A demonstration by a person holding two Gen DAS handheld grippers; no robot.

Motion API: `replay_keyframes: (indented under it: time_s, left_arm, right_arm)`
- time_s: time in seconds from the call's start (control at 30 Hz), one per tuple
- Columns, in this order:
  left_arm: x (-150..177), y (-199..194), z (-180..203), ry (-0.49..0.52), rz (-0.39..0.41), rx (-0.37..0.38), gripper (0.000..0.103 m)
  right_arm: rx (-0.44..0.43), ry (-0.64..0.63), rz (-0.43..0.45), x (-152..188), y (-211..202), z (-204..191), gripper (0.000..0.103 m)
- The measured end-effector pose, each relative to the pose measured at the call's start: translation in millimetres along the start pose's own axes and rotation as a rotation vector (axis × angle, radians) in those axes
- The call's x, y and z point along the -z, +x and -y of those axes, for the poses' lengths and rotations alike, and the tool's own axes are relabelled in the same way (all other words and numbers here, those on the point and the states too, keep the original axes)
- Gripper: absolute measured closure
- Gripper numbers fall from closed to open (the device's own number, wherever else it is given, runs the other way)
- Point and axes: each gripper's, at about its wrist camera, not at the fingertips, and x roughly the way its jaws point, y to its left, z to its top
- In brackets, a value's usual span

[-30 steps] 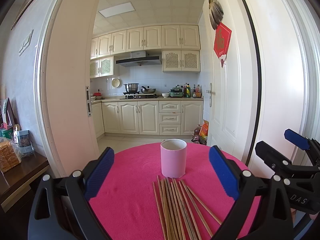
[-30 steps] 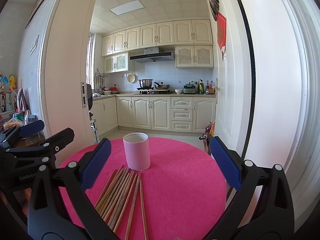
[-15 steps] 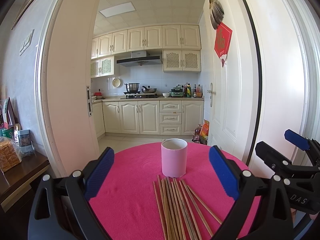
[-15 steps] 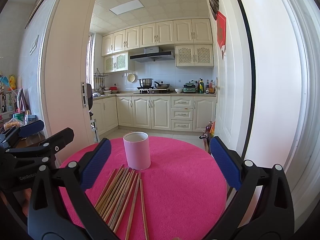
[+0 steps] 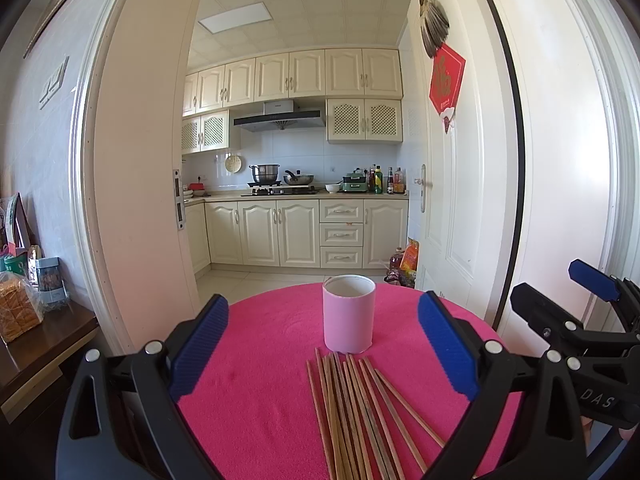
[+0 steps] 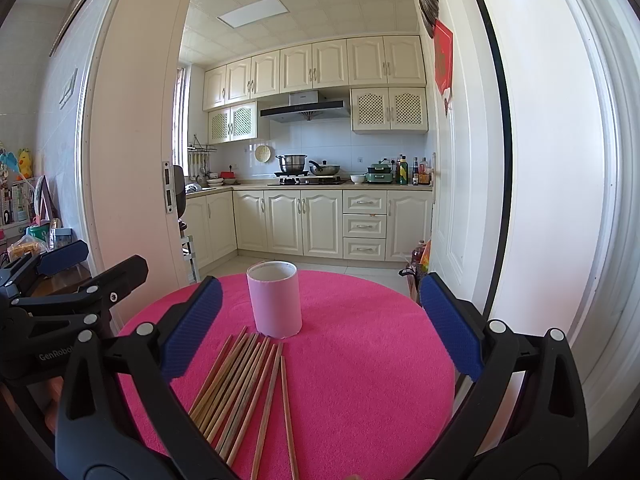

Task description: Organize utensils

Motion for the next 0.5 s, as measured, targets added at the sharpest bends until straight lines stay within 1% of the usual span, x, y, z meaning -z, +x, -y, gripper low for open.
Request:
replay_keyframes:
  time_s: [0.5]
  left_arm:
    - [-1.3, 0.7, -1.3, -0.001, -0.002, 0.002, 0.009]
  right_arm:
    - [-0.005, 0.003, -0.007, 1.6, 4.6, -2.6, 0.006]
